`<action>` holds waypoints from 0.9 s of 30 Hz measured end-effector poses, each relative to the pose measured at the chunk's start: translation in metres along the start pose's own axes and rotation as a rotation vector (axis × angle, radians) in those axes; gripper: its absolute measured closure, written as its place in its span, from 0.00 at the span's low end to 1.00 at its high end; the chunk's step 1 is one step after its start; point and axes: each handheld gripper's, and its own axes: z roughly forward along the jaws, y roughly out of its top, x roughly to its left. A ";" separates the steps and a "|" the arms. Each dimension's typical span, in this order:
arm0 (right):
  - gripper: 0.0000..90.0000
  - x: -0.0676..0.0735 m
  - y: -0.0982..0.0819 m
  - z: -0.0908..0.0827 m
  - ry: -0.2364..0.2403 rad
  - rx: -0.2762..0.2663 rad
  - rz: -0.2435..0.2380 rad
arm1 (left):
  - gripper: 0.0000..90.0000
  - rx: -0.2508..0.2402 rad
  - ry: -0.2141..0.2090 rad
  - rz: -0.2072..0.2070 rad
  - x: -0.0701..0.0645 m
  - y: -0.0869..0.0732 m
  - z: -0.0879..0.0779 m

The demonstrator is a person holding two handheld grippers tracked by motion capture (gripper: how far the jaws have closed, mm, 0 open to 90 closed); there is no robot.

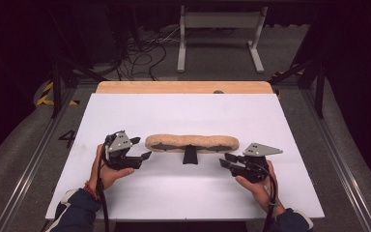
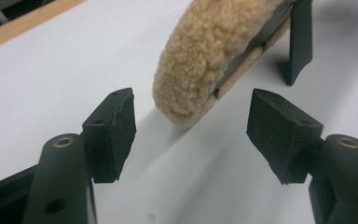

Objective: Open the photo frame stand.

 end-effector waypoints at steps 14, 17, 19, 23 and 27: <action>0.73 -0.030 0.001 -0.034 -0.111 -0.140 0.037 | 0.29 -0.030 -0.063 -0.004 0.004 0.005 0.013; 0.74 -0.030 0.003 -0.033 -0.118 -0.161 0.047 | 0.30 -0.038 -0.066 -0.022 0.005 0.005 0.014; 0.75 -0.030 0.005 -0.030 -0.109 -0.185 0.062 | 0.36 -0.051 -0.074 -0.028 0.006 0.005 0.015; 0.75 -0.028 0.008 -0.022 -0.094 -0.172 0.046 | 0.47 -0.079 -0.097 -0.036 0.007 0.005 0.017; 0.74 -0.028 0.008 -0.017 -0.092 -0.156 0.041 | 0.48 -0.077 -0.098 -0.057 0.010 0.003 0.019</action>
